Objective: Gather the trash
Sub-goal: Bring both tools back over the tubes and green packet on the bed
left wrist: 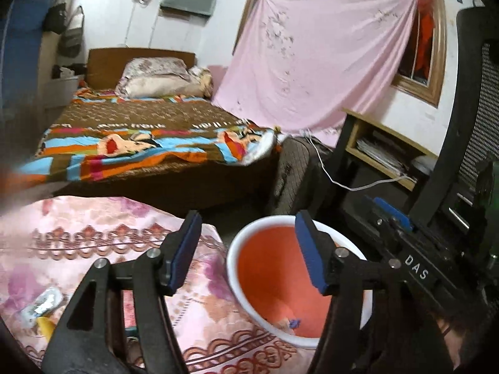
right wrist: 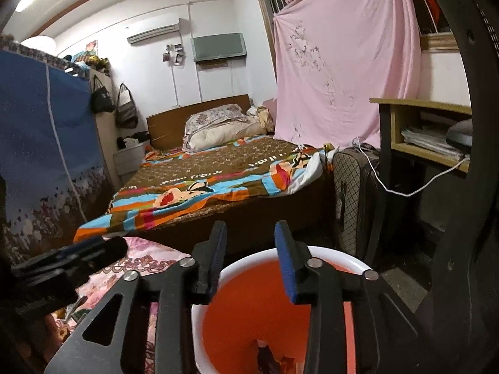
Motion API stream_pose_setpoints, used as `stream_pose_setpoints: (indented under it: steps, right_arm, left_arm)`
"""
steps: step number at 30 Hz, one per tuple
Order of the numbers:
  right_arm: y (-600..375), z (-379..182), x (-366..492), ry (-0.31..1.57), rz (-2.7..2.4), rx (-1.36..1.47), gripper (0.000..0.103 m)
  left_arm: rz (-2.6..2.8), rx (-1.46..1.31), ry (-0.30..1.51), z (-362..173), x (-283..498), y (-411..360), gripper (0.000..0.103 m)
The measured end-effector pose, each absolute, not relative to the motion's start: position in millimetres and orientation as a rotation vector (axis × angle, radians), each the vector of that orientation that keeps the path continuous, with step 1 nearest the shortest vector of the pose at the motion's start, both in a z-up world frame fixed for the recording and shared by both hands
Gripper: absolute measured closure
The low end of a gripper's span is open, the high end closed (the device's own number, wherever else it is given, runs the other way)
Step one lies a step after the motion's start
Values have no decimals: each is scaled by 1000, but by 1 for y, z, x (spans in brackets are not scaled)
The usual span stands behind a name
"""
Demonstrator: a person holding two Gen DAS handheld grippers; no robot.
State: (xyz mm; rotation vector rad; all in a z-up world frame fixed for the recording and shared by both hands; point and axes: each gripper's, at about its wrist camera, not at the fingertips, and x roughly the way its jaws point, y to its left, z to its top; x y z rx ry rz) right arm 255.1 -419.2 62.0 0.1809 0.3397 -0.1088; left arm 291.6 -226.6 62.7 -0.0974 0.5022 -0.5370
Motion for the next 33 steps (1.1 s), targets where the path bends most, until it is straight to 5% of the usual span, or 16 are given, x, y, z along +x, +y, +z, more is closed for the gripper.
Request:
stream_pose_setpoints:
  steps: [7,9,13,18,33]
  right_arm:
    - [-402,72,248,282,-98,165,51]
    - [-395,74,244,249,-102,162,22]
    - [-377,82,234,182,-56,147,17]
    - [-352,89,222,102,-19,111,0]
    - [-289,88,179,-60,173,-25,0]
  left_arm:
    - [-403,-106,402,71,275,-194,27]
    - [-331,-115,357,72,266,-179,11]
    - [-240,-131,293,73,252,-153,11]
    - [-161,-126,252,70,231,-124,11]
    - [-24,-138,151,60,175,-57,11]
